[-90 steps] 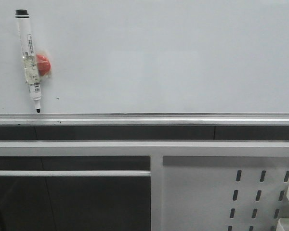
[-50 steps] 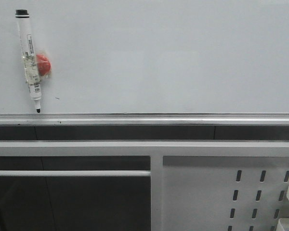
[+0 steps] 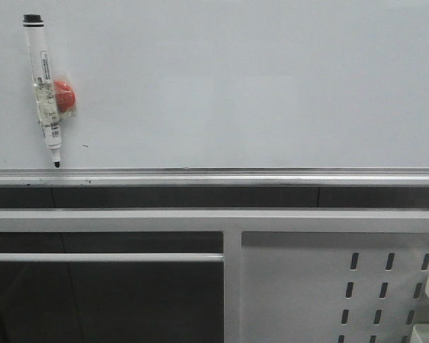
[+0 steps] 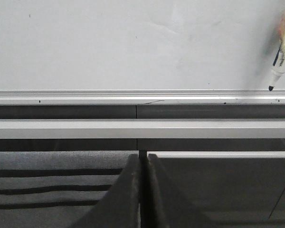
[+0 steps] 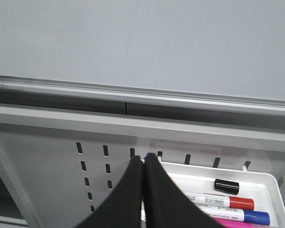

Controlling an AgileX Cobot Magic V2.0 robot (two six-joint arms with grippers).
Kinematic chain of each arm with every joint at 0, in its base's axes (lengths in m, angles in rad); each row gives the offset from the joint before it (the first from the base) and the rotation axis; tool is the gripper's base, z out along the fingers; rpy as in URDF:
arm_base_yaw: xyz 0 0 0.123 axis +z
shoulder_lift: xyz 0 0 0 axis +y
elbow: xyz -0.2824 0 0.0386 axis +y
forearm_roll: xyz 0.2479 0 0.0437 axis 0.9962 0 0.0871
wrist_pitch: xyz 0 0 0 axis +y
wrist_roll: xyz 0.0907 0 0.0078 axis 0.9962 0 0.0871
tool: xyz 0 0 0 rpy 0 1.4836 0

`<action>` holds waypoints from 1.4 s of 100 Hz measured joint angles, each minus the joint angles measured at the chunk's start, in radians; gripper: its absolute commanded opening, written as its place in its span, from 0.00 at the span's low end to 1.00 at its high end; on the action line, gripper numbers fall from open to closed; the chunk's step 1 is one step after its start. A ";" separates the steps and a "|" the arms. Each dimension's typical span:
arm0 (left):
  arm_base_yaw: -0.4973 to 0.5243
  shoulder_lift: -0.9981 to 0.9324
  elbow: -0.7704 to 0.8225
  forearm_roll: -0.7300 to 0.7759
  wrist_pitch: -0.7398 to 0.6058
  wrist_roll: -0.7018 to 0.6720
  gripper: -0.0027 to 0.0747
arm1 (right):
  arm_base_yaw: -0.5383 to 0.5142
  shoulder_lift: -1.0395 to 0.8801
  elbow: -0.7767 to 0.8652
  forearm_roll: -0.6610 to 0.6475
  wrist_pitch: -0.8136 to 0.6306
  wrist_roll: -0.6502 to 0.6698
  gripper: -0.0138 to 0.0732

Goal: Write number 1 on whiteboard

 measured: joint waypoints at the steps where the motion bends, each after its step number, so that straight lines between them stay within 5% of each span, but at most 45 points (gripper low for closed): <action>1: 0.000 0.000 0.000 0.000 0.000 0.000 0.01 | 0.000 0.000 0.000 0.000 0.000 0.000 0.09; 31: 0.000 0.000 0.000 -0.032 -0.008 0.000 0.01 | 0.000 0.000 0.000 0.004 -0.038 0.000 0.09; 56: 0.000 0.000 0.000 -0.573 -0.078 -0.004 0.01 | 0.000 0.000 0.000 0.347 -0.403 0.002 0.09; 79: 0.000 0.000 0.000 -0.901 -0.149 -0.004 0.01 | 0.000 0.000 0.000 0.605 -0.454 0.002 0.09; 93: -0.002 0.000 -0.023 -0.891 -0.142 0.101 0.19 | 0.000 0.000 -0.075 0.570 -0.308 0.002 0.13; 106: -0.004 0.032 -0.152 -0.807 -0.034 0.303 0.43 | 0.000 0.011 -0.238 0.454 -0.079 -0.059 0.32; 119: -0.006 0.179 -0.297 -0.683 0.113 0.475 0.44 | 0.000 0.090 -0.381 0.425 0.065 -0.195 0.50; 140: -0.096 0.371 -0.358 -0.511 0.089 0.642 0.38 | 0.000 0.233 -0.451 0.419 0.144 -0.268 0.51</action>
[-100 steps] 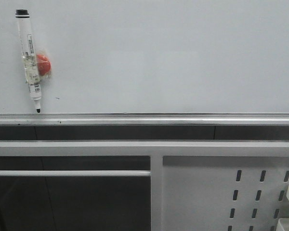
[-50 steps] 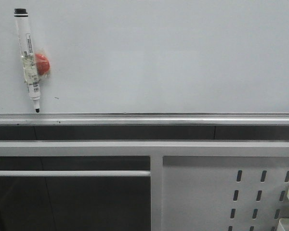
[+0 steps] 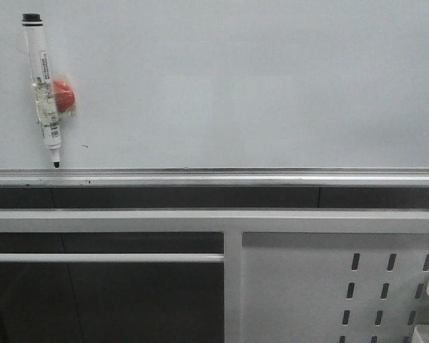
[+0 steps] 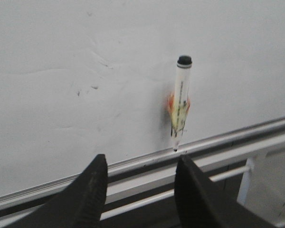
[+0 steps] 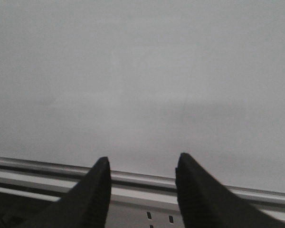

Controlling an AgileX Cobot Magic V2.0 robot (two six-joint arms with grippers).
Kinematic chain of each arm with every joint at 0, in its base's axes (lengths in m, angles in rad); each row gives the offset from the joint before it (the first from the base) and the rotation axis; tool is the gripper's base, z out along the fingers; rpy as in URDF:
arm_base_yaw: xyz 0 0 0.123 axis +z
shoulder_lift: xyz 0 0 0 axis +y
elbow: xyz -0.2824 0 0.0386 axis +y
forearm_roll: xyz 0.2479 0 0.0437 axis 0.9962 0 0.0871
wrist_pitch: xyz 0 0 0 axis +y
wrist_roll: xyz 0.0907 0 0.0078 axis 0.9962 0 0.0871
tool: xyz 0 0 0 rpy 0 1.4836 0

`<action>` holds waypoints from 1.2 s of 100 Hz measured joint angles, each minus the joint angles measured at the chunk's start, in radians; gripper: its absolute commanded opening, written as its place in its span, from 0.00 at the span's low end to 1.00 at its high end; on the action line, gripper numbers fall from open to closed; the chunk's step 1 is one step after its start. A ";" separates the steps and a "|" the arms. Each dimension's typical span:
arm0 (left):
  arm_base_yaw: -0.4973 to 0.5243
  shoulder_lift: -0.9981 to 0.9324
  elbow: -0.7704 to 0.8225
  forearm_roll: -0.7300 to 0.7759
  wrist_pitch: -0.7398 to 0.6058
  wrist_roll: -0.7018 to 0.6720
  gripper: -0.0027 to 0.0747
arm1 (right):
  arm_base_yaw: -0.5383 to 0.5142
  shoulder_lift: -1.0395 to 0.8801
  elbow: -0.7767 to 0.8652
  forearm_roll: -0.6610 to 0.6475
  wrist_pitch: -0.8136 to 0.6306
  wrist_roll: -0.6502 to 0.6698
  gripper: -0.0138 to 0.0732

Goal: Write number 1 on whiteboard

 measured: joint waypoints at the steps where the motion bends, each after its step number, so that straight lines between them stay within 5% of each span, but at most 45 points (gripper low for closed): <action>1: -0.010 0.006 0.000 0.008 -0.002 0.003 0.37 | 0.000 0.003 0.000 0.000 0.002 0.000 0.51; 20: -0.171 0.169 0.000 0.287 -0.012 0.007 0.36 | 0.000 0.041 0.000 -0.005 0.008 -0.014 0.51; 32: -0.223 0.250 0.000 0.382 -0.045 -0.190 0.39 | 0.000 0.041 0.000 -0.005 0.008 -0.018 0.51; 50: -0.238 0.292 0.000 0.199 -0.250 -0.385 0.59 | 0.000 0.041 0.000 -0.005 0.019 -0.040 0.51; 81: -0.450 0.361 0.036 0.109 -0.512 -0.408 0.58 | 0.000 0.041 0.000 -0.005 0.030 -0.048 0.51; 120: -0.665 0.736 0.055 -0.022 -0.964 -0.412 0.58 | 0.000 0.041 0.000 -0.007 0.030 -0.048 0.51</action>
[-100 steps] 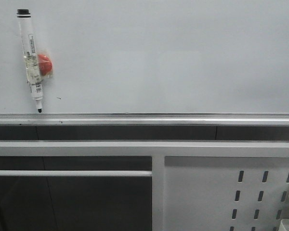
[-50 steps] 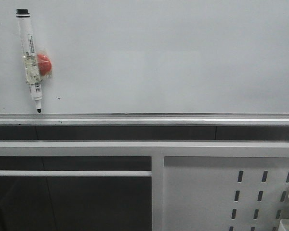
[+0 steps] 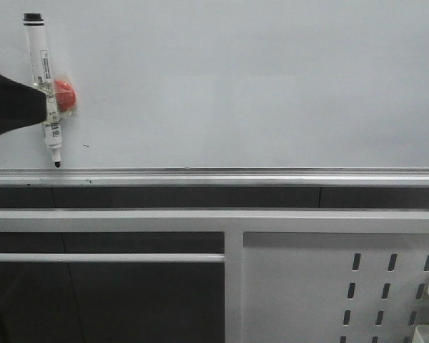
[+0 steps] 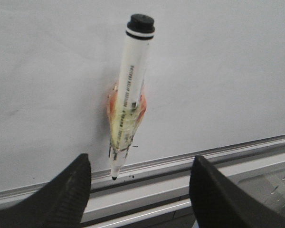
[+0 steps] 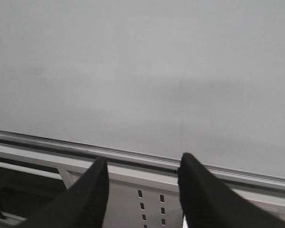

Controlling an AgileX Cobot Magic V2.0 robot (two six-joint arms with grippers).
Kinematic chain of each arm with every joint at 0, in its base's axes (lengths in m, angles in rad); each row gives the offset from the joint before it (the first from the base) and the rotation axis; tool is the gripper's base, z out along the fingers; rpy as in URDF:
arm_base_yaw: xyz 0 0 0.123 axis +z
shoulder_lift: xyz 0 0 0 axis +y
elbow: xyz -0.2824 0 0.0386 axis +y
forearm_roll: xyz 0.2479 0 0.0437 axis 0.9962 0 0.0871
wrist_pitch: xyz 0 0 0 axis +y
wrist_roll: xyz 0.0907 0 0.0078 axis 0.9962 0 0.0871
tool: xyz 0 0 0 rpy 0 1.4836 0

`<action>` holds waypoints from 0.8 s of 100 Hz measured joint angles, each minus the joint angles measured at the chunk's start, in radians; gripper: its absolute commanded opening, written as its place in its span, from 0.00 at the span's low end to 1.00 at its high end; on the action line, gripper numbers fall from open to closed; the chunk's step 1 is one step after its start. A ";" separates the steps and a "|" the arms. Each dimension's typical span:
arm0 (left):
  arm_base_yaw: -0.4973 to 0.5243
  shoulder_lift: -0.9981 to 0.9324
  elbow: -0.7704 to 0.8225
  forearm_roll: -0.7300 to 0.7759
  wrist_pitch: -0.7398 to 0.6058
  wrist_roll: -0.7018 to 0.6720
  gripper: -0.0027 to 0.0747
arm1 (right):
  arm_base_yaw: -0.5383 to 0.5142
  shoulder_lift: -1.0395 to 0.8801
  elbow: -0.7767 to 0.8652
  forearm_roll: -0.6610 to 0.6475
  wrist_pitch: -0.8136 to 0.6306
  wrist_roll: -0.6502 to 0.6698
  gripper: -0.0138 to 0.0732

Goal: Write number 1 on whiteboard

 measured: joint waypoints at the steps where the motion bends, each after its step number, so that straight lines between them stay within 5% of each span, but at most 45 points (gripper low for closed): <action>1: -0.001 0.007 -0.003 0.000 -0.003 -0.003 0.58 | 0.000 0.000 0.000 0.000 0.000 0.000 0.51; 29: -0.006 0.203 -0.055 -0.013 -0.119 -0.154 0.58 | 0.000 0.000 0.000 -0.002 0.001 0.000 0.51; 69: -0.006 0.294 -0.113 -0.007 -0.163 -0.179 0.58 | 0.000 0.000 0.000 -0.002 0.014 0.000 0.51; 80: -0.006 0.301 -0.113 -0.007 -0.165 -0.179 0.50 | 0.000 0.000 0.000 -0.002 0.018 0.000 0.51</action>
